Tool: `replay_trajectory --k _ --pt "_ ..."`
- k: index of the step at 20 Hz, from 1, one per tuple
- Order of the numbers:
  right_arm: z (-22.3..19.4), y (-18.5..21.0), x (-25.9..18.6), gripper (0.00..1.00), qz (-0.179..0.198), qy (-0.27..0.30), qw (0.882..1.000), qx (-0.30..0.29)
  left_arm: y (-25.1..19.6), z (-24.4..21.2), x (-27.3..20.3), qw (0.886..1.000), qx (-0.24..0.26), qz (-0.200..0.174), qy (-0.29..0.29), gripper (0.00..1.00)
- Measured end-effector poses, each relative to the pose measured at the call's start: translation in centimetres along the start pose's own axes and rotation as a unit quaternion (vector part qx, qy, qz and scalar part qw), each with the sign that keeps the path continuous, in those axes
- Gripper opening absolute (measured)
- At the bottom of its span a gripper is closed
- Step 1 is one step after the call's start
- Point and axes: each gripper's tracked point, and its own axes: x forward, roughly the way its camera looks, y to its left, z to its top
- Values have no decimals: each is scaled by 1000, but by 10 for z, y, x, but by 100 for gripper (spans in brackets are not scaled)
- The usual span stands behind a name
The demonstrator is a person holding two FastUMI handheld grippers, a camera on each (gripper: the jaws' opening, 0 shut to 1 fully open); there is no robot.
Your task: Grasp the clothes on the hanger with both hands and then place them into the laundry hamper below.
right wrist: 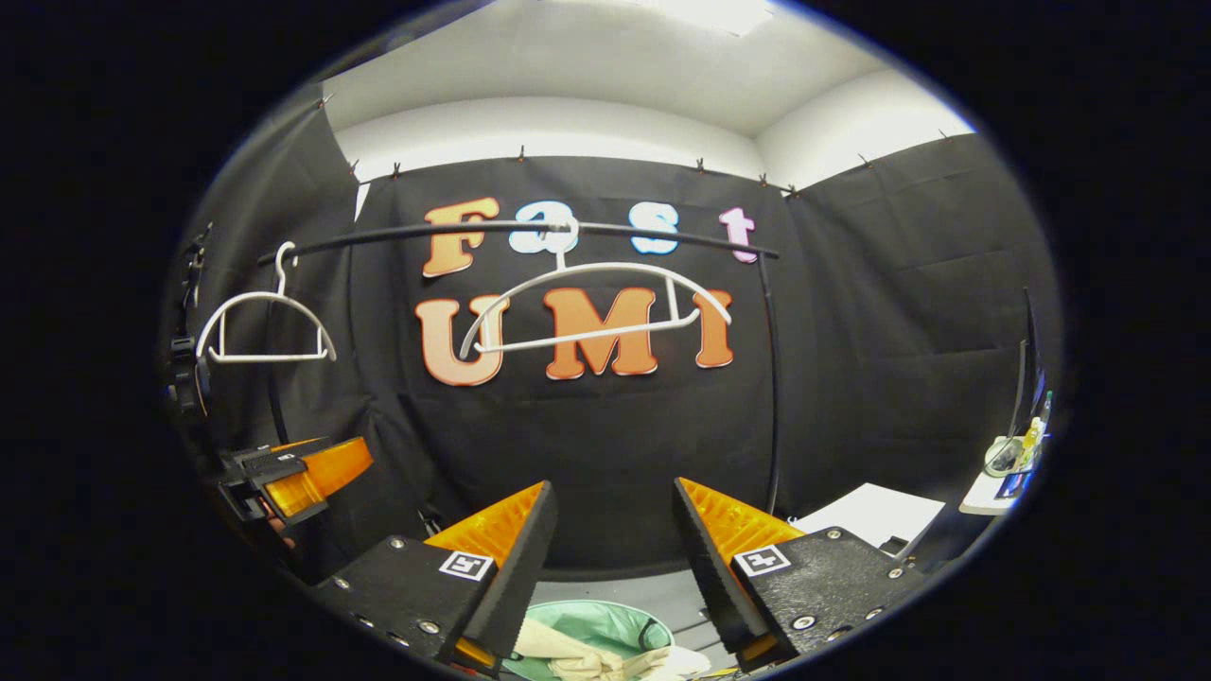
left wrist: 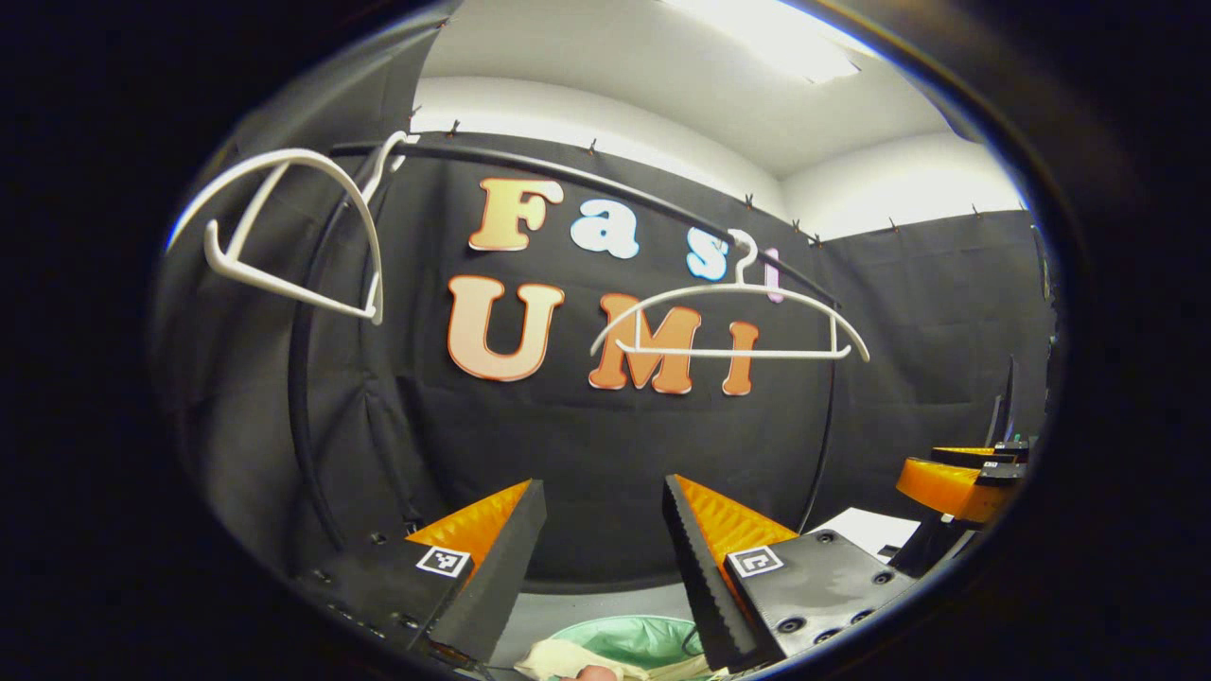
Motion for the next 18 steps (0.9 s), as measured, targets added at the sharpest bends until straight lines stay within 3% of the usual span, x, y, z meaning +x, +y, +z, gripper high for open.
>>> replay_trajectory --k 1,4,6,16,17,18 --pt "6 -6 -5 78 -4 -8 1000 1 1 7 -1 1000 0 4 -6 89" --pt "24 -14 -18 78 -10 -26 1000 -3 4 15 -2 1000 -1 7 -13 89" --pt "32 -17 -21 78 -13 -37 999 -9 2 20 -4 1000 -4 6 -21 99" --pt "54 -11 -24 80 -6 -64 998 -8 4 37 0 999 -10 6 -38 97" --pt "56 -11 -24 87 -5 -66 998 -7 2 37 3 999 -12 5 -37 97" --pt "57 -11 -24 82 -7 -68 998 -7 3 38 3 999 -14 4 -36 97"
